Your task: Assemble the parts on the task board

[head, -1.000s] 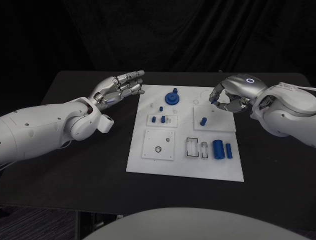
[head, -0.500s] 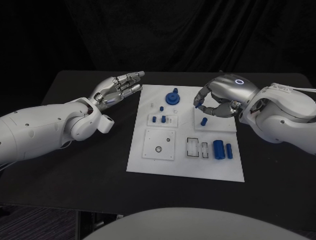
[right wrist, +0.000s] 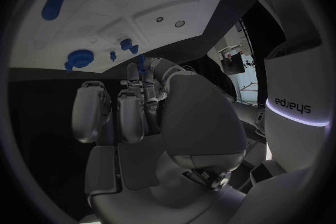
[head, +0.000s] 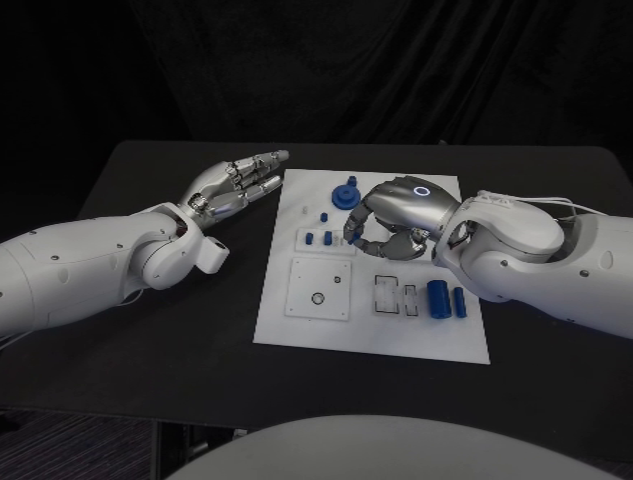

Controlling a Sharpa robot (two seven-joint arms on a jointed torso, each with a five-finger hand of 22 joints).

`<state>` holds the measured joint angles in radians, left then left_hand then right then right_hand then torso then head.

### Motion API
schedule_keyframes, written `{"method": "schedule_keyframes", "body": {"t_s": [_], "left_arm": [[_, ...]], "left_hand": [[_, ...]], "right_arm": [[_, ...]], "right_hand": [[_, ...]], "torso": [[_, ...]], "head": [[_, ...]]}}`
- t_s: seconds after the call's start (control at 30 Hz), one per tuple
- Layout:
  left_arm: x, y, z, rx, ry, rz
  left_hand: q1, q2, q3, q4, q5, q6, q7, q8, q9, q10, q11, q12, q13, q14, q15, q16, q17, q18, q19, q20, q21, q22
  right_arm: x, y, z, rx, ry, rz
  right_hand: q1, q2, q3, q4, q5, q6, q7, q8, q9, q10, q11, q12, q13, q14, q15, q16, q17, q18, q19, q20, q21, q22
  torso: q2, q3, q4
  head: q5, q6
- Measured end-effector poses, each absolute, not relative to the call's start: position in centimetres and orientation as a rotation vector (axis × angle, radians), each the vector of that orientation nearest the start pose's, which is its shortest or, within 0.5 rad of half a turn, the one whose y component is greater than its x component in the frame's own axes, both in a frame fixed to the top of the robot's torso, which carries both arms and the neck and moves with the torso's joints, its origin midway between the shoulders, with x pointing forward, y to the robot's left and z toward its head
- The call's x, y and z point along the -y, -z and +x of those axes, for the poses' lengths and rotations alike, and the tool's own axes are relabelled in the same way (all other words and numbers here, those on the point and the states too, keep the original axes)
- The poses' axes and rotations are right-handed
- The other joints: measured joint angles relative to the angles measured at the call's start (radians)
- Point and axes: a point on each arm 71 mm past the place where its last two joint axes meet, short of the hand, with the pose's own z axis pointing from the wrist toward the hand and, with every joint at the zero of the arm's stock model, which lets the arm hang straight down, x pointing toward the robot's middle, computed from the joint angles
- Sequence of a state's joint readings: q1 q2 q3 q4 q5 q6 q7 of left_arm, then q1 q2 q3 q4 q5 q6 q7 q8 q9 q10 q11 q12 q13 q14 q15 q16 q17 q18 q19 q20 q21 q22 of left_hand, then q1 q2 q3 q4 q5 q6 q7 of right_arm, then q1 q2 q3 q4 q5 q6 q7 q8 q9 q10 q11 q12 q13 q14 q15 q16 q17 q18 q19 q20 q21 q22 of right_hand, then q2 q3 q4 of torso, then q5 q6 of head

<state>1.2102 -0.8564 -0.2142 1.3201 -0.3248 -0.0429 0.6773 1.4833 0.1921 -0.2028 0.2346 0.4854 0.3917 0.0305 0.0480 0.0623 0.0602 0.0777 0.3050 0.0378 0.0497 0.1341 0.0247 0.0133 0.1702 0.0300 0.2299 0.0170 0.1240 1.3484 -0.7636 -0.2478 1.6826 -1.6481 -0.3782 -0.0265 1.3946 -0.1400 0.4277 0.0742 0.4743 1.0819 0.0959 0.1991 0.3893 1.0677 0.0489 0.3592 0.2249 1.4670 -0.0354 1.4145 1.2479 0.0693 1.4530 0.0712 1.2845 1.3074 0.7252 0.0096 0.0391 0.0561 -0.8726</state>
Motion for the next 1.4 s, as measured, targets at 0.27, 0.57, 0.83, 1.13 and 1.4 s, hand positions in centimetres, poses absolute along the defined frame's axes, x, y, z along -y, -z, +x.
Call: {"method": "schedule_keyframes", "body": {"t_s": [0.27, 0.57, 0.83, 1.13, 1.4], "left_arm": [[-26.2, 22.4, 48.7, -1.518, 1.581, -0.614], [-26.2, 22.5, 48.6, -1.515, 1.577, -0.616], [-26.2, 22.5, 48.6, -1.516, 1.577, -0.616], [-26.2, 22.5, 48.6, -1.517, 1.58, -0.616], [-26.1, 22.5, 48.7, -1.521, 1.587, -0.615]], "left_hand": [[-0.018, -0.01, -0.016, 0.014, 0.0, -0.056, -0.013, -0.004, -0.013, -0.027, -0.07, -0.086, -0.009, -0.05, -0.063, -0.021, -0.011, 0.0, -0.024, -0.064, -0.003, -0.073], [-0.021, -0.007, -0.022, 0.019, -0.007, -0.083, -0.029, -0.005, -0.019, -0.035, -0.078, -0.105, -0.011, -0.048, -0.068, -0.021, -0.012, 0.0, -0.026, -0.073, -0.003, -0.079], [-0.021, -0.007, -0.022, 0.019, -0.007, -0.046, 0.008, -0.005, -0.016, -0.032, -0.063, -0.105, -0.011, -0.048, -0.068, -0.021, -0.012, 0.0, -0.026, -0.073, -0.003, -0.08], [-0.017, -0.003, -0.022, 0.019, -0.007, -0.031, 0.016, 0.0, -0.014, -0.028, -0.059, -0.105, -0.011, -0.048, -0.068, -0.021, -0.012, 0.0, -0.026, -0.073, -0.003, -0.08], [-0.012, 0.001, -0.019, 0.016, -0.007, -0.009, 0.027, 0.006, -0.011, -0.028, -0.052, -0.105, -0.01, -0.048, -0.068, -0.021, -0.012, 0.0, -0.022, -0.069, -0.003, -0.078]], "right_arm": [[10.1, 18.2, 43.1, -1.541, -0.823, -0.639], [9.5, 18.9, 42.3, -1.559, -0.826, -0.686], [9.4, 19.5, 41.9, -1.575, -0.807, -0.73], [9.4, 20.1, 41.6, -1.586, -0.775, -0.778], [9.4, 20.7, 41.6, -1.59, -0.756, -0.796]], "right_hand": [[0.0, 0.0, 0.0, 0.0, 0.0, 0.0, 0.0, -0.001, -0.001, 0.001, 0.001, 0.0, -0.001, 0.0, 0.0, 0.003, 0.002, 0.0, 0.0, 0.0, 0.0, 0.0], [0.0, 0.0, 0.003, -0.003, 0.0, -0.004, 0.003, -0.001, -0.001, 0.004, 0.005, -0.004, -0.001, -0.003, 0.003, 0.003, 0.002, 0.0, 0.003, 0.003, 0.0, 0.0], [0.0, 0.0, 0.003, -0.008, 0.0, -0.004, 0.004, -0.002, -0.001, 0.004, 0.005, -0.007, -0.002, -0.003, 0.004, 0.003, -0.003, 0.0, 0.003, 0.004, -0.001, 0.001], [0.0, 0.0, 0.003, -0.008, 0.0, -0.015, 0.014, -0.013, 0.0, 0.004, 0.005, -0.015, -0.005, 0.0, 0.007, 0.003, -0.012, 0.0, 0.0, 0.008, -0.009, 0.001], [0.0, 0.0, 0.003, -0.008, 0.0, -0.016, 0.013, -0.013, 0.0, 0.004, 0.005, -0.015, -0.006, 0.0, 0.007, 0.003, -0.012, 0.0, 0.0, 0.008, -0.009, 0.0]], "torso": [[-0.001, -0.0012, 0.0021], [-0.001, -0.0002, 0.003], [-0.001, -0.0001, 0.0007], [-0.001, -0.0008, 0.0023], [0.0, -0.0012, 0.0027]], "head": [[0.003, 0.0], [0.002, 0.0], [0.012, 0.0], [0.008, 0.0], [0.011, 0.0]]}}
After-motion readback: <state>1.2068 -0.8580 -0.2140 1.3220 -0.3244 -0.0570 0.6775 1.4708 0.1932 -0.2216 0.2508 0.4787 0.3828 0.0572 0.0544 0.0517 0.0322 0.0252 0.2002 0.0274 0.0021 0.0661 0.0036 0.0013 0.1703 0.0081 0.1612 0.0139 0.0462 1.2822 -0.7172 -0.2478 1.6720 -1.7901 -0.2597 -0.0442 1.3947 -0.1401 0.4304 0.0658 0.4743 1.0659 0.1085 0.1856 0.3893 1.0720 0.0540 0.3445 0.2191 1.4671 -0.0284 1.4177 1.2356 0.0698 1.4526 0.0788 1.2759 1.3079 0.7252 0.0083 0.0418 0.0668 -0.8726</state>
